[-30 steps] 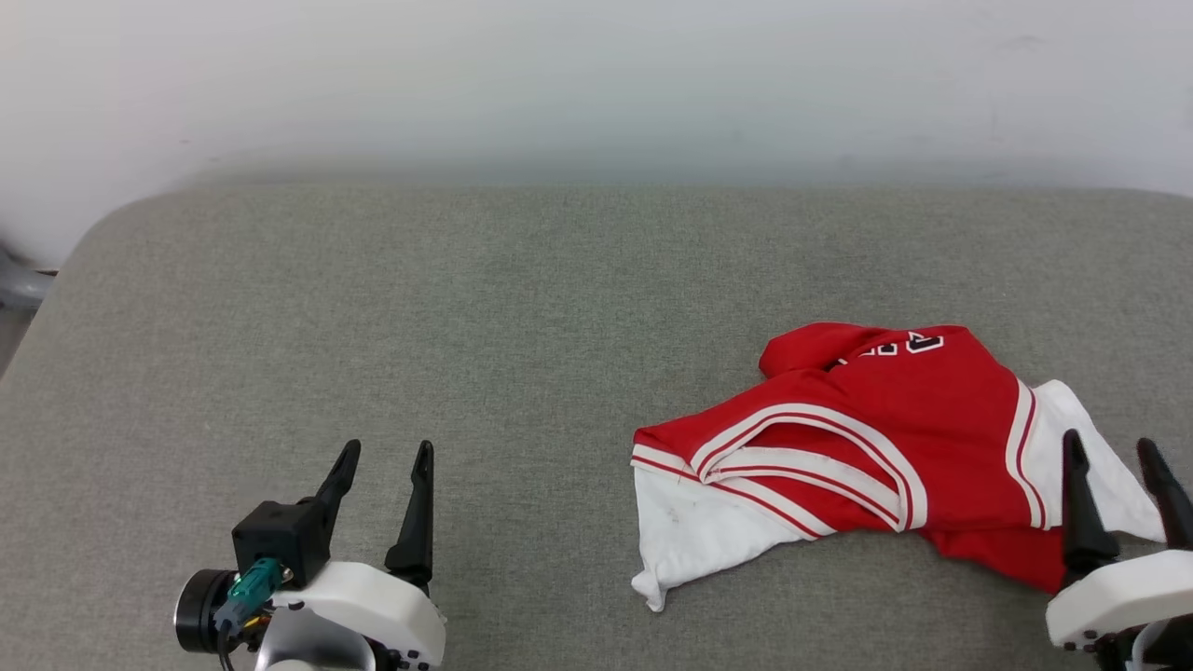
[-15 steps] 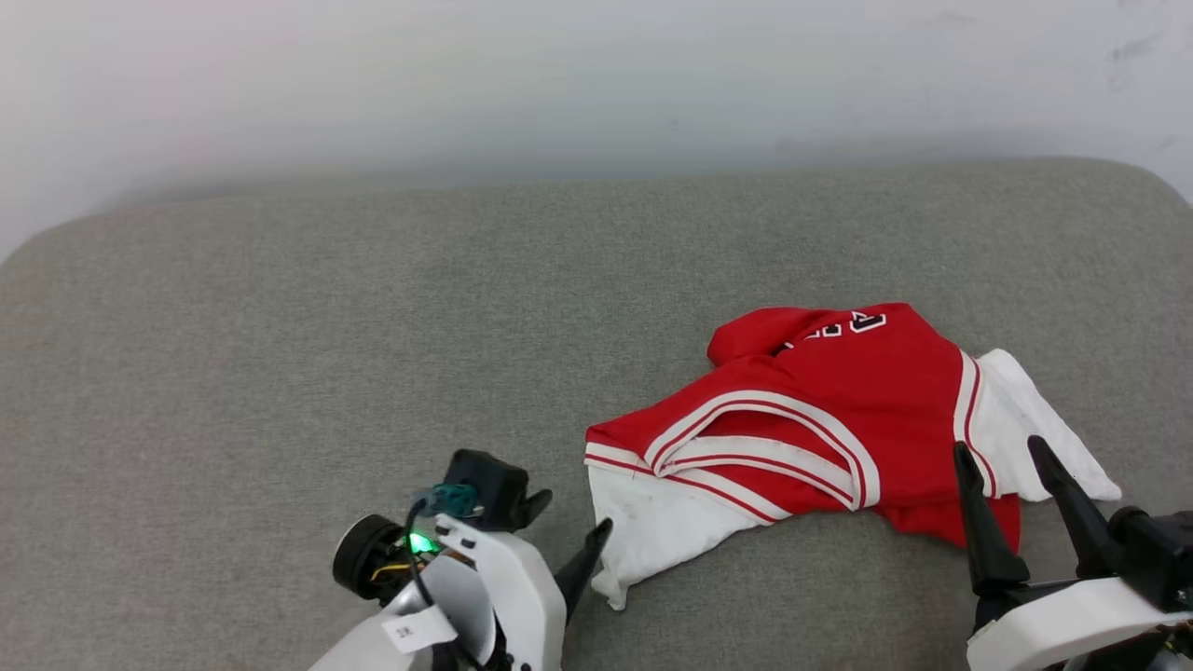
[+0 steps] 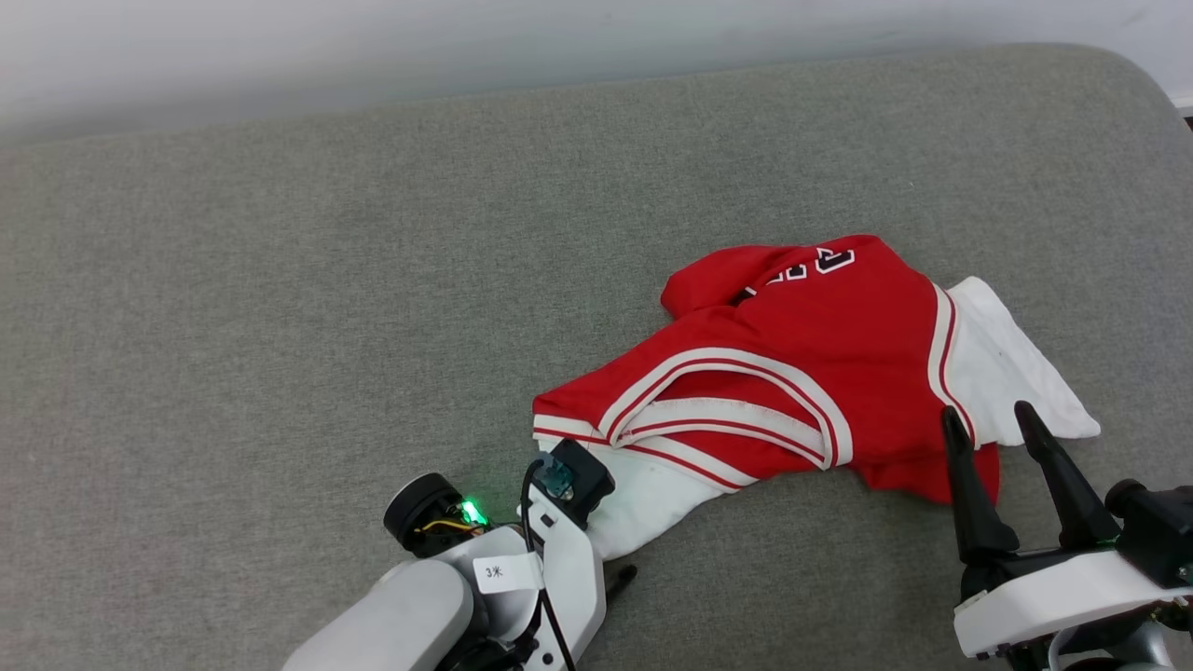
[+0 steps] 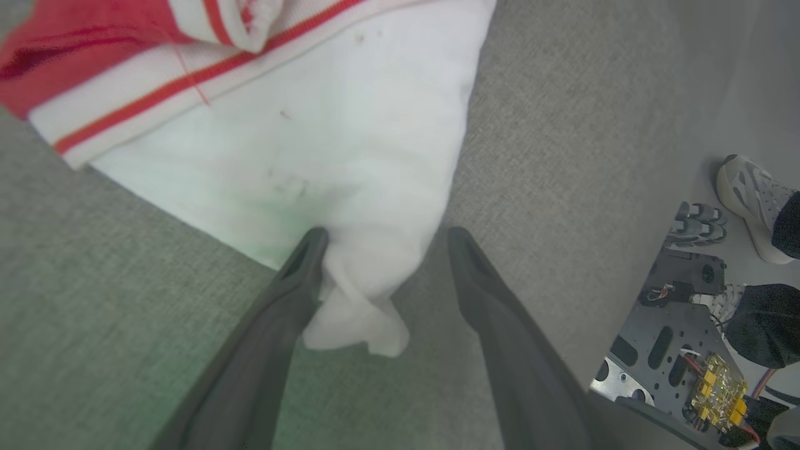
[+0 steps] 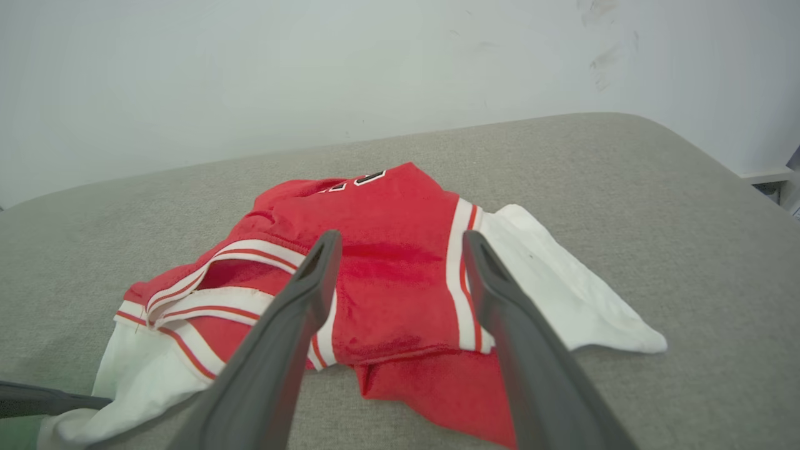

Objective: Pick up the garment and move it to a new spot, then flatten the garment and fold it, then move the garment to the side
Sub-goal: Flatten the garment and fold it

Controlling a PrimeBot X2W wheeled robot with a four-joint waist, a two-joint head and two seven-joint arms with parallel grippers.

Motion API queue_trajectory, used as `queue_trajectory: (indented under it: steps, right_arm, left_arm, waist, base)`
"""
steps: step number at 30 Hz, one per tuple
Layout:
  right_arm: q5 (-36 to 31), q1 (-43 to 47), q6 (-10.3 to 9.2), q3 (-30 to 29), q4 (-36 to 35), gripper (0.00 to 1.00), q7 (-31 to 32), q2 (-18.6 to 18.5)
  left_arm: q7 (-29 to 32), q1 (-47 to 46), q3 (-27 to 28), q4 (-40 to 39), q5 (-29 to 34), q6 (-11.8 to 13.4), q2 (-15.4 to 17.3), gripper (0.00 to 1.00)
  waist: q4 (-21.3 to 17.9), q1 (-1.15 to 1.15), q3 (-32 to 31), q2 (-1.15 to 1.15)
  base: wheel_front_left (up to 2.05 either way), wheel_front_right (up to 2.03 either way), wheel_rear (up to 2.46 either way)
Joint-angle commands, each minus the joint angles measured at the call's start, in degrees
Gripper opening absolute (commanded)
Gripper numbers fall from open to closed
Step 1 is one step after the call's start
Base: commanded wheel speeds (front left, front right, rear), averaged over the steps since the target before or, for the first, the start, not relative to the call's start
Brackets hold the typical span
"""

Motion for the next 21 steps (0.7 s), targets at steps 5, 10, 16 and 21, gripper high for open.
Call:
queue_trajectory:
  steps: [5, 10, 16, 21]
  right_arm:
    - [1.6, -1.4, -0.04, -0.8, 1.7, 1.00, -1.1, 0.2]
    - [2.4, -0.8, -0.04, -2.1, 3.0, 1.00, -1.1, 0.2]
    - [2.4, 0.1, -0.04, -3.7, 3.4, 1.00, -0.5, 0.2]
    - [2.1, 1.2, -0.04, -4.8, 3.2, 1.00, 0.5, 0.2]
  left_arm:
    - [0.9, -0.6, -1.9, 2.9, -0.5, -1.3, 0.8, 0.00]
    - [-4.3, -0.2, 1.1, 0.3, 0.5, 0.7, 2.7, 0.00]
    - [-8.4, 3.2, 5.5, -6.0, 0.7, 5.3, 7.2, 0.00]
    - [-9.3, 8.0, 9.4, -10.7, -0.9, 10.1, 11.3, 0.00]
  waist:
    - [-0.7, 0.00, 0.9, 0.00]
    - [0.8, 0.00, -0.6, 0.00]
    - [3.4, 0.00, -3.3, 0.00]
    - [5.6, 0.00, -5.4, 0.00]
  base:
    - [0.00, 0.00, 0.00]
    - [0.00, 0.00, 0.00]
    - [0.00, 0.00, 0.00]
    - [0.00, 0.00, 0.00]
